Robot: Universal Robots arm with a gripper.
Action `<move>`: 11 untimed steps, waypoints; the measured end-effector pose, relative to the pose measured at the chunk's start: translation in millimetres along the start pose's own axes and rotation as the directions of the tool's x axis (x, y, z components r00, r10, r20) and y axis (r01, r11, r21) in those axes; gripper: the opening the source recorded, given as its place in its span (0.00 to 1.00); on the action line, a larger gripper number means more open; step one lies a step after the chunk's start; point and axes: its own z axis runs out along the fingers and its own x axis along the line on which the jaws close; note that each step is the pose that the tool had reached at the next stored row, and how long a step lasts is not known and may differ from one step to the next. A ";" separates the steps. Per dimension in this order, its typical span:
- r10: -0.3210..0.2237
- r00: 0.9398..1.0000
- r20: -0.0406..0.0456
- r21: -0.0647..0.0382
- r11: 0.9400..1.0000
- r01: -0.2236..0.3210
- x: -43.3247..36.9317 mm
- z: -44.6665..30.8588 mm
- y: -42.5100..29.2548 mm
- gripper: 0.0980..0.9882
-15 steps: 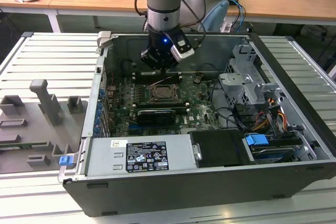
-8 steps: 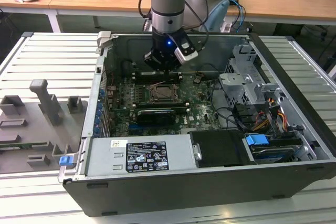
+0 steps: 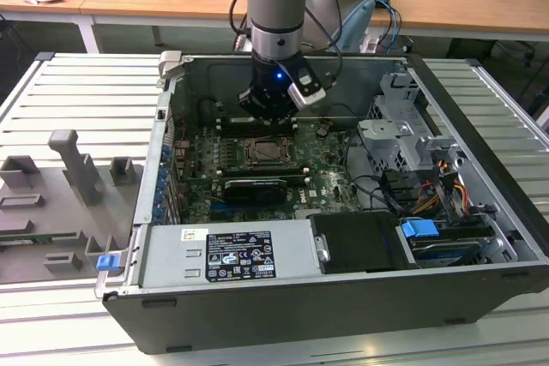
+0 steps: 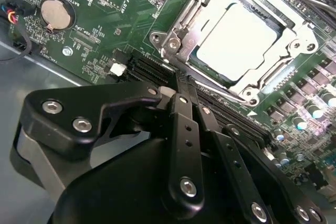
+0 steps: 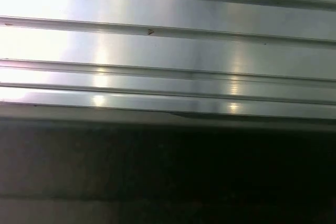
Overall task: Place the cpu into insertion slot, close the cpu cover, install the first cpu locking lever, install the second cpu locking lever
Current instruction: 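Install the first cpu locking lever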
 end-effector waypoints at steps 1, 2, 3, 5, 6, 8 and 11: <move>0.000 1.000 0.000 0.000 1.000 0.000 0.0 1.0 -0.1 0.01; 0.000 1.000 0.000 0.001 1.000 0.000 -0.1 1.6 -0.1 0.01; 0.000 1.000 -0.001 0.001 1.000 0.000 -0.2 2.2 -0.1 0.01; 0.000 1.000 -0.001 0.002 1.000 0.000 -0.3 3.0 -0.2 0.01; 0.000 1.000 -0.001 0.003 1.000 0.000 -0.3 3.3 -0.3 0.01; 0.000 1.000 -0.002 0.005 1.000 0.000 -0.5 3.8 -0.3 0.01; 0.000 1.000 -0.002 0.006 1.000 0.000 -0.8 5.2 -0.2 0.01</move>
